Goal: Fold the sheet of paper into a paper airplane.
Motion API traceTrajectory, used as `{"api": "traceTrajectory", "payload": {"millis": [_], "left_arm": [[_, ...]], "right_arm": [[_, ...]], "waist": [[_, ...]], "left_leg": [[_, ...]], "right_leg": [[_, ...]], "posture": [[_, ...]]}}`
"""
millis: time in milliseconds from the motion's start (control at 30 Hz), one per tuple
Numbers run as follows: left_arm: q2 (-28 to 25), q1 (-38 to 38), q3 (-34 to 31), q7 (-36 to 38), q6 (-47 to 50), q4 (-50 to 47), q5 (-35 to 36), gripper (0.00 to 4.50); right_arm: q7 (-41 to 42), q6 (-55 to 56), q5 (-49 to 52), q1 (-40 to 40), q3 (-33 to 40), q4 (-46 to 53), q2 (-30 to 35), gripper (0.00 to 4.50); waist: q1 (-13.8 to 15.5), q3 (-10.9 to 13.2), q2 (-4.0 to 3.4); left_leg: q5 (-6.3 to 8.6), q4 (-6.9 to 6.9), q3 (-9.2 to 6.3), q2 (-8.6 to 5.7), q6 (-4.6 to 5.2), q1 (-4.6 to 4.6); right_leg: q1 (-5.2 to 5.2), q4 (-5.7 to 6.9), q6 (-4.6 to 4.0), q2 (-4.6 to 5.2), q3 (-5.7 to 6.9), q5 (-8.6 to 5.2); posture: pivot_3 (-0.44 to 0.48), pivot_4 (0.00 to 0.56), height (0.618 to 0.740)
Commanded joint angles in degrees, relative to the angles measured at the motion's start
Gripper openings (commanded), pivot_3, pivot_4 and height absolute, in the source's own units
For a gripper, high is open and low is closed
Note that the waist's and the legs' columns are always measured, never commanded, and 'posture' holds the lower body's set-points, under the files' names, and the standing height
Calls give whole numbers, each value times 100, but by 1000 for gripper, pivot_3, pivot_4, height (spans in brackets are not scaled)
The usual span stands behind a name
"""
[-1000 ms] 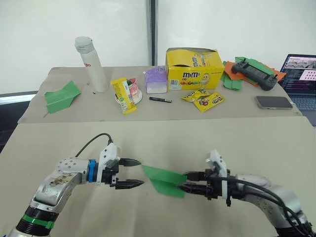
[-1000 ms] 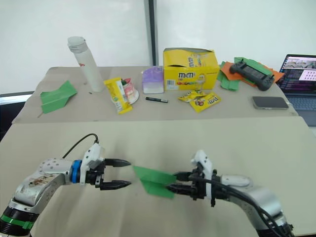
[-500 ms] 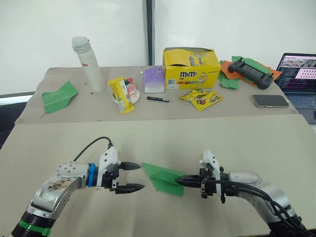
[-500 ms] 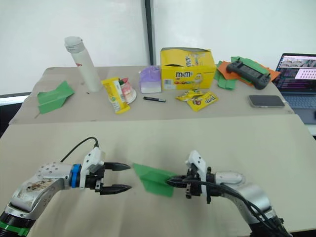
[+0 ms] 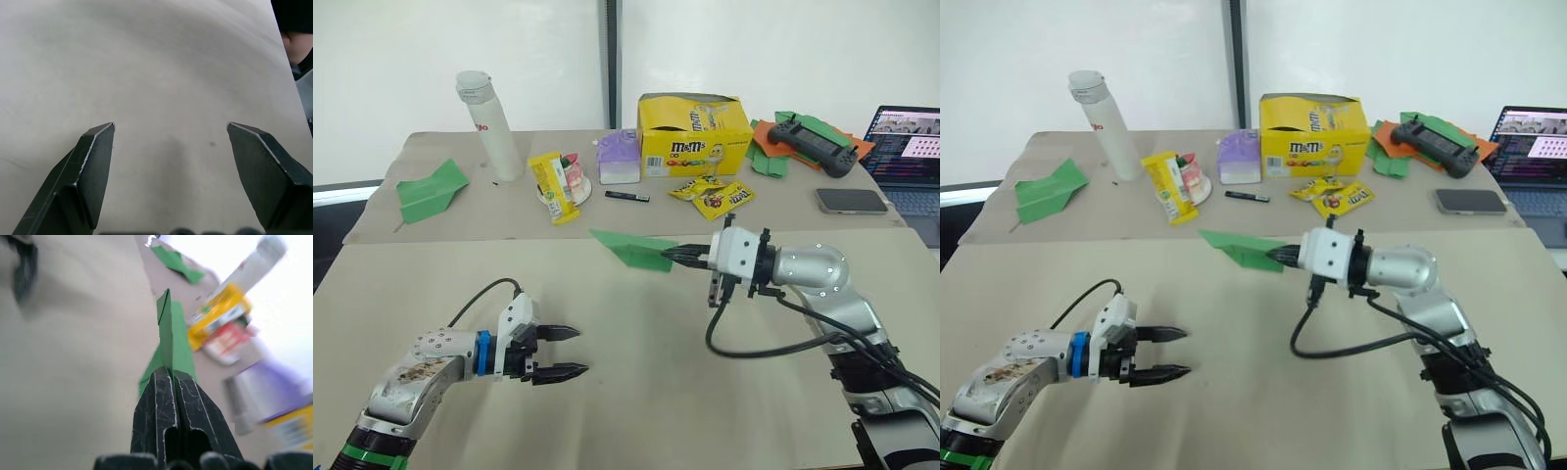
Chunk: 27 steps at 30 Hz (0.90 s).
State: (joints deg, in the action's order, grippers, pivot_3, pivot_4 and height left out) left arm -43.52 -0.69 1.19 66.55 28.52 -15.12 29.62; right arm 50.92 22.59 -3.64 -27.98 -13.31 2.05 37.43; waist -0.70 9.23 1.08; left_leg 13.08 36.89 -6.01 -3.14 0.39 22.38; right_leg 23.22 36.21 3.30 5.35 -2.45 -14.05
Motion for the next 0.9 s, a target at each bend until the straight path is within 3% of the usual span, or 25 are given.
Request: {"api": "traceTrajectory", "payload": {"millis": [33,67,100,300,400,533,633,667,867,900], "left_arm": [[30,11,-24,65,-105,-67,76,3874],[36,16,-19,63,-101,-70,75,3874],[45,17,-6,66,-111,-71,66,3874],[190,81,-4,19,53,-223,249,3874],[630,214,114,-358,88,-437,325,3874],[1160,437,90,-833,285,-519,540,3874],[1570,677,143,-1334,575,-465,636,3070],[1649,731,181,-1443,615,-447,602,2622],[1823,1090,955,-1930,801,-63,-145,693],[1795,1112,1012,-2010,857,0,-244,389]], "right_arm": [[-935,1888,-1554,479,-375,-402,38,19],[-1210,2083,-1887,564,-403,-541,25,19],[-1405,2240,-2056,729,-449,-702,15,293],[-1663,2364,-1897,1360,-485,-710,138,2329],[-1537,1940,-1382,1949,-124,-104,504,3298],[-1310,1358,-522,2419,246,387,802,3298],[-1144,800,175,2524,582,552,888,2411],[-1114,678,258,2506,638,587,880,1961],[-1166,-1074,400,1581,530,658,220,11],[-1157,-1271,297,1436,463,620,121,0]], "waist": [[5,-1,1],[5,-1,1],[2,0,1],[-36,1,2],[20,1,2],[51,5,15],[5,5,15],[-6,5,15],[-28,5,16],[-13,5,16]], "left_leg": [[0,-1,0,0,-2,-1],[0,-2,-1,-1,-3,-4],[-1,-2,0,-3,-6,-3],[-11,0,9,4,-22,-27],[-11,0,5,2,-22,-36],[-11,6,3,1,-22,-32],[-12,8,5,4,-21,-38],[-12,8,5,5,-21,-41],[-12,7,5,5,-21,-58],[-12,7,2,4,-21,-57]], "right_leg": [[-1,0,0,0,0,0],[-2,2,0,0,0,0],[-1,3,-1,0,-1,0],[-13,28,-14,-4,-18,6],[-20,47,-15,-3,-17,-6],[-21,49,-14,-2,-16,-7],[-25,57,-14,-2,-19,-7],[-30,57,-14,-4,-19,-7],[-50,55,-14,-13,-18,-7],[-50,54,-14,-13,-16,-8]], "posture": [[0,150,740],[0,150,740],[0,150,740],[0,150,740],[0,150,740],[0,150,740],[0,150,740],[0,150,740],[0,150,740],[0,150,740]]}}
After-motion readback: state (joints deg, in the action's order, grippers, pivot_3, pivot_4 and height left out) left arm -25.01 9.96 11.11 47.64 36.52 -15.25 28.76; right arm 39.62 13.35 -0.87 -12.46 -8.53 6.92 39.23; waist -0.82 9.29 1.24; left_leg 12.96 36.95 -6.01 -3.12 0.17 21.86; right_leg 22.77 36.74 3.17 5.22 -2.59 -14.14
